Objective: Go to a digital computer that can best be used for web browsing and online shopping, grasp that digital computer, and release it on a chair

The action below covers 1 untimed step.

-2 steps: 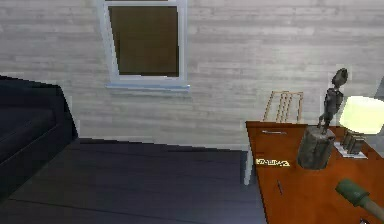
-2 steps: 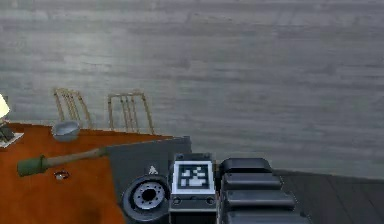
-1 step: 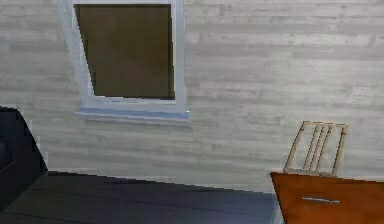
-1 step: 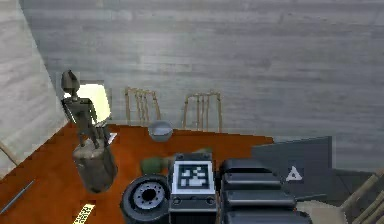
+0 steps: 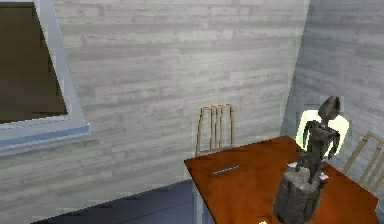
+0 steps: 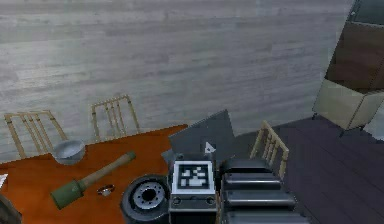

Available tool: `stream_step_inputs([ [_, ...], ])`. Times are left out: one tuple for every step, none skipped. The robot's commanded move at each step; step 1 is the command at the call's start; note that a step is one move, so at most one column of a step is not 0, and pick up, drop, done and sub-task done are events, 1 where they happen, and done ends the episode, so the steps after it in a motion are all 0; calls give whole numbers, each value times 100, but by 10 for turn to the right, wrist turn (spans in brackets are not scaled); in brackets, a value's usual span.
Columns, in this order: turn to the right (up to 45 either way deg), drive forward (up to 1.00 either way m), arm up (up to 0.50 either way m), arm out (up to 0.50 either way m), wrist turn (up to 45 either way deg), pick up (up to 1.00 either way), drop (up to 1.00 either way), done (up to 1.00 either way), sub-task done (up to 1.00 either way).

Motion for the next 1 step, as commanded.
stream_step_inputs([
  [0, 0, 0, 28, 0, 0, 0, 0, 0],
])
